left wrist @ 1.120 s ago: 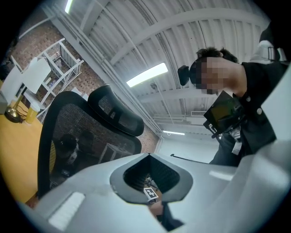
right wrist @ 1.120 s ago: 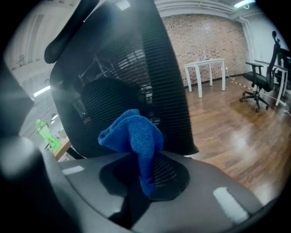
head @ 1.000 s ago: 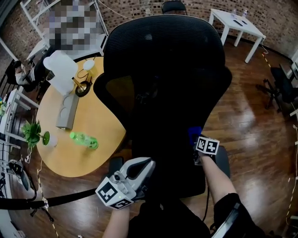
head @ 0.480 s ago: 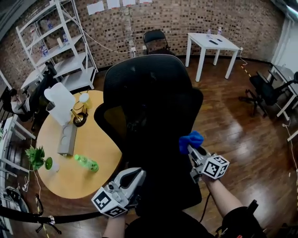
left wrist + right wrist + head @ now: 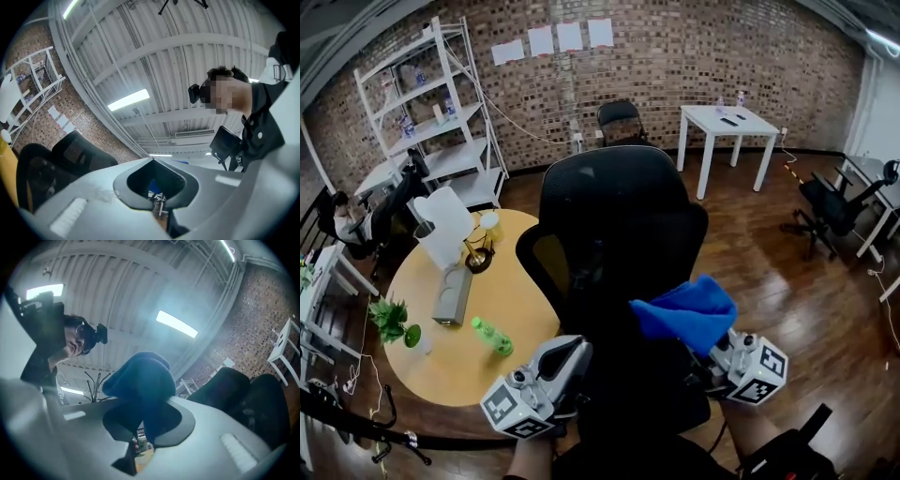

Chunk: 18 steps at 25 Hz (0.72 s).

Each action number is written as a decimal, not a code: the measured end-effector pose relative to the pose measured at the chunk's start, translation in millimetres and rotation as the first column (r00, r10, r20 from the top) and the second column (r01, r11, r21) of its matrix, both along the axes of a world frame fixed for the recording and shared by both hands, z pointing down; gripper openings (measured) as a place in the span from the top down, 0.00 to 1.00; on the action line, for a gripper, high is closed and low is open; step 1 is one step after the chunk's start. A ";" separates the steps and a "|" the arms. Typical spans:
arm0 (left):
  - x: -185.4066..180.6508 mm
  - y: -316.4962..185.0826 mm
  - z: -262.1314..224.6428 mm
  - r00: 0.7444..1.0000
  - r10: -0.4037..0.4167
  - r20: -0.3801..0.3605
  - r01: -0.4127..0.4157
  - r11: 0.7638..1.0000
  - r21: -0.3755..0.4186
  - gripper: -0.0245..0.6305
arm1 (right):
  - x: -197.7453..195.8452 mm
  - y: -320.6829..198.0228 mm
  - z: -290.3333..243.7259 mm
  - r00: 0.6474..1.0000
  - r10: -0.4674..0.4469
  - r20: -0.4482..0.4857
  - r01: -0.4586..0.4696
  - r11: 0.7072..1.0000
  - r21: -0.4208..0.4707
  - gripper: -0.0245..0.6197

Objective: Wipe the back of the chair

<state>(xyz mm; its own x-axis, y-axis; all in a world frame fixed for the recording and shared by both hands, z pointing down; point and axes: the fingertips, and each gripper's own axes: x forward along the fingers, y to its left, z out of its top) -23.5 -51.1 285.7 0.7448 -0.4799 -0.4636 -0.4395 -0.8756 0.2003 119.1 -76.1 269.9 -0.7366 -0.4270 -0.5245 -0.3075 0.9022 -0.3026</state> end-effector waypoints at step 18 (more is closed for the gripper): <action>-5.9 31.3 -4.4 1.000 0.000 0.013 0.000 1.000 0.029 0.97 | -37.8 26.3 3.8 0.998 -0.067 0.012 0.068 0.997 -0.027 0.88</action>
